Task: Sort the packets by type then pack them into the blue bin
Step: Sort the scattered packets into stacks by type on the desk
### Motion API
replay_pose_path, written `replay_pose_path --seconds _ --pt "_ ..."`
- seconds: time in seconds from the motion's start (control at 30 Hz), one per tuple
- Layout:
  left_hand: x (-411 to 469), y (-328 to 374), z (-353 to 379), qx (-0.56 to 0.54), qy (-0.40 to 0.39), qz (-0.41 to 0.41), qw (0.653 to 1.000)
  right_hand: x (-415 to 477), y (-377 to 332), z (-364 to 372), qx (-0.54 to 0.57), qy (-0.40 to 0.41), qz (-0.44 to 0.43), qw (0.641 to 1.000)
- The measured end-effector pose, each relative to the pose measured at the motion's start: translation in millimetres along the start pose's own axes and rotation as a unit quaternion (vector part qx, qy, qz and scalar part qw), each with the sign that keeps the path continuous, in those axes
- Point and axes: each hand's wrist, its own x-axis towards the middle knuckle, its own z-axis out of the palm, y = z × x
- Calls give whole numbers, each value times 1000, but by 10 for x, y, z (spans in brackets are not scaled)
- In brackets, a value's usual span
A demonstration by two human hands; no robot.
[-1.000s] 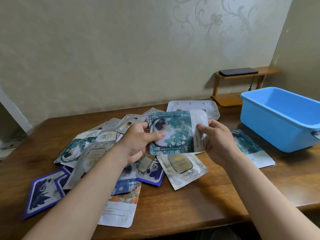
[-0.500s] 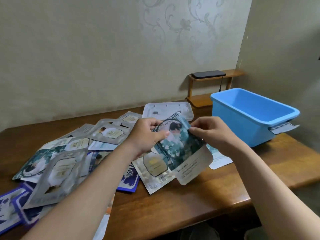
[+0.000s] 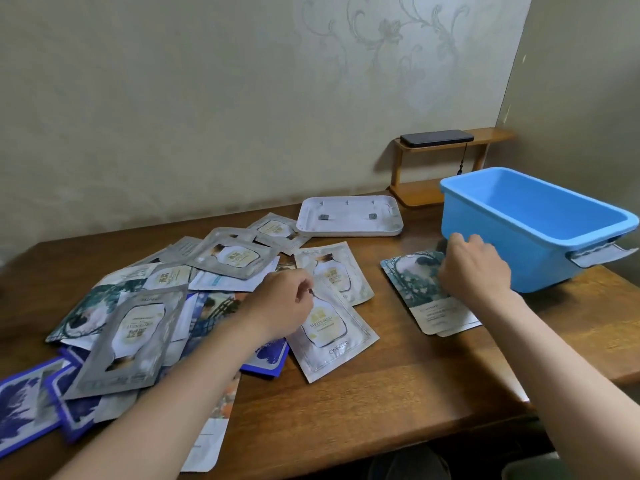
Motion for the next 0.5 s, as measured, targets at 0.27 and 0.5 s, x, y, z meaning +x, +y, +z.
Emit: replay_pose_path --seconds 0.27,0.5 --pt "-151 -208 39 166 -17 18 986 -96 -141 360 -4 -223 -132 966" --pt "-150 -388 33 181 -27 -3 983 -333 -472 228 47 -33 -153 987"
